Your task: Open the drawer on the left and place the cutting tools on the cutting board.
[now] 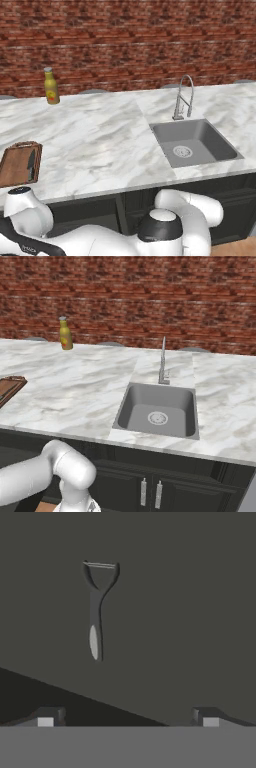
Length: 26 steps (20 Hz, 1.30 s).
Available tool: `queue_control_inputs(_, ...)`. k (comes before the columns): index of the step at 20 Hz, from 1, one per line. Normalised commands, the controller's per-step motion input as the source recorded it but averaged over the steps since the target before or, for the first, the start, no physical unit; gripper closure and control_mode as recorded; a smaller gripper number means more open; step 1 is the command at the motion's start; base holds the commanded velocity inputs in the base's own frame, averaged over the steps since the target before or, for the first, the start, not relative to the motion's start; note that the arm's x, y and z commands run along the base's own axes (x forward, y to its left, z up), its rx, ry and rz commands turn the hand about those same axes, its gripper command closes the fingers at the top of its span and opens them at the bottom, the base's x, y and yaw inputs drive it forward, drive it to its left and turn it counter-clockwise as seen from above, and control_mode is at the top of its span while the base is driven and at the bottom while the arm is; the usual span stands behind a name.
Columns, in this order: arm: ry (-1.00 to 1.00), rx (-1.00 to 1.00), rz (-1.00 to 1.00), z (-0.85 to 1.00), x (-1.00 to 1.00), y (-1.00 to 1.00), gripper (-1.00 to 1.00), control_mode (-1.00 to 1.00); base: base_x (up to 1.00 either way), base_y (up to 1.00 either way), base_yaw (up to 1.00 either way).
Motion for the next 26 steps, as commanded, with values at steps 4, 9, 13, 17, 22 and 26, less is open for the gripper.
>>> queue_control_inputs(4, -0.09, 0.00, 0.12, -0.25, -0.05, 0.47, -1.00, -1.00, 0.00, 0.00, 0.00)
queue_control_inputs(9, -0.10, 0.00, 0.05, -0.19, 0.00, 0.35, -1.00, -1.00, 0.00, 0.00, 0.00)
queue_control_inputs(13, -0.03, 0.00, 0.00, -0.21, 0.00, 0.25, -1.00, -1.00, 0.00, 0.00, 0.00)
queue_control_inputs(17, 0.00, 0.00, 0.00, -0.29, -0.03, 0.13, -1.00, -1.00, 0.00, 0.00, 0.00)
queue_control_inputs(22, 0.00, 0.00, 0.00, -0.40, -0.02, 0.02, -1.00, -1.00, 0.00, 0.00, 0.00)
queue_control_inputs(26, 0.00, 0.00, 0.00, -0.44, -0.01, 0.10, -1.00, -1.00, 0.00, 0.00, 0.00)
